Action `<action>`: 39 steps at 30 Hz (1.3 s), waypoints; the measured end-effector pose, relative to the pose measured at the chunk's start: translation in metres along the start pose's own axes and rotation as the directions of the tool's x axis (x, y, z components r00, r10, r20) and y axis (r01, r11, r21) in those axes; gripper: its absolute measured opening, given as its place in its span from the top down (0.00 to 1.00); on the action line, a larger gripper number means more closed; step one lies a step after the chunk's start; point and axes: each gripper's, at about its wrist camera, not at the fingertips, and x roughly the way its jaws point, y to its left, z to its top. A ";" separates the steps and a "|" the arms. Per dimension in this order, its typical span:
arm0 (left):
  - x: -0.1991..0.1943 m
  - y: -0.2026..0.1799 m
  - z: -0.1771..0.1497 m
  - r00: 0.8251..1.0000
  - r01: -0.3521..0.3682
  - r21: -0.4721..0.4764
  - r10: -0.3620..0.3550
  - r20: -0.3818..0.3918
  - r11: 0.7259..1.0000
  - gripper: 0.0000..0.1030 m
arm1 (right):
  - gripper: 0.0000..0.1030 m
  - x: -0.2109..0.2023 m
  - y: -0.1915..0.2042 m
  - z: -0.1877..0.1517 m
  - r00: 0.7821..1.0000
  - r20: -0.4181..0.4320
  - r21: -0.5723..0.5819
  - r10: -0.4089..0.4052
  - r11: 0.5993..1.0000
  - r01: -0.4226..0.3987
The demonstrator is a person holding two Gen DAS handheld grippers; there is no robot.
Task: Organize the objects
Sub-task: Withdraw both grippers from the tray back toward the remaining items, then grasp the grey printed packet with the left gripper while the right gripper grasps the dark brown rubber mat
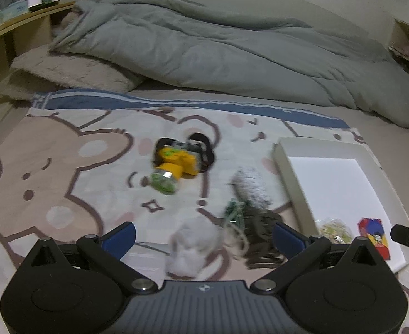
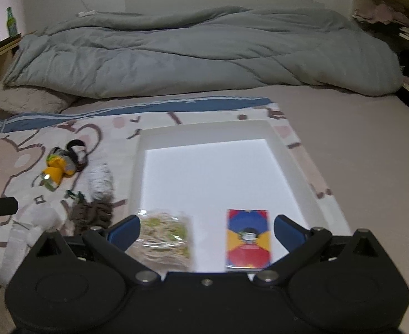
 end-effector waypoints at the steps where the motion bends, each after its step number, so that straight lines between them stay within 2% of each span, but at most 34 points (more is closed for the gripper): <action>1: 0.000 0.005 0.000 1.000 -0.007 -0.006 0.007 -0.001 1.000 0.00 | 0.00 0.001 0.006 0.001 1.000 -0.002 -0.005 0.008 1.000 -0.008; 15: -0.003 0.057 0.000 0.998 -0.064 -0.037 0.064 -0.003 0.997 0.00 | 0.00 0.011 0.064 0.011 0.997 -0.001 -0.033 0.082 0.996 -0.082; 24: 0.003 0.061 -0.005 0.995 -0.101 -0.002 0.101 -0.005 0.995 0.00 | 0.00 0.015 0.085 0.018 0.990 -0.009 0.013 0.141 0.990 -0.141; 29: 0.019 0.056 -0.015 0.995 -0.067 0.029 0.069 -0.078 0.997 0.00 | 0.00 0.021 0.090 0.020 0.987 -0.012 0.027 0.163 0.986 -0.162; 33: 0.034 0.049 -0.025 0.990 -0.057 0.049 0.063 -0.128 0.997 0.00 | 0.01 0.028 0.091 0.023 0.990 -0.013 0.029 0.140 0.990 -0.140; 34: 0.038 0.046 -0.027 0.988 -0.056 0.059 0.064 -0.139 0.997 0.00 | 0.03 0.031 0.091 0.023 0.990 -0.016 0.028 0.140 0.990 -0.139; 36: 0.048 0.043 -0.032 0.983 -0.055 0.073 0.067 -0.170 0.996 0.00 | 0.14 0.039 0.093 0.024 0.989 -0.029 0.024 0.147 0.989 -0.146; 39: 0.059 0.041 -0.038 0.976 -0.055 0.070 0.069 -0.207 0.996 0.00 | 0.19 0.049 0.095 0.024 0.981 -0.055 0.042 0.186 0.982 -0.184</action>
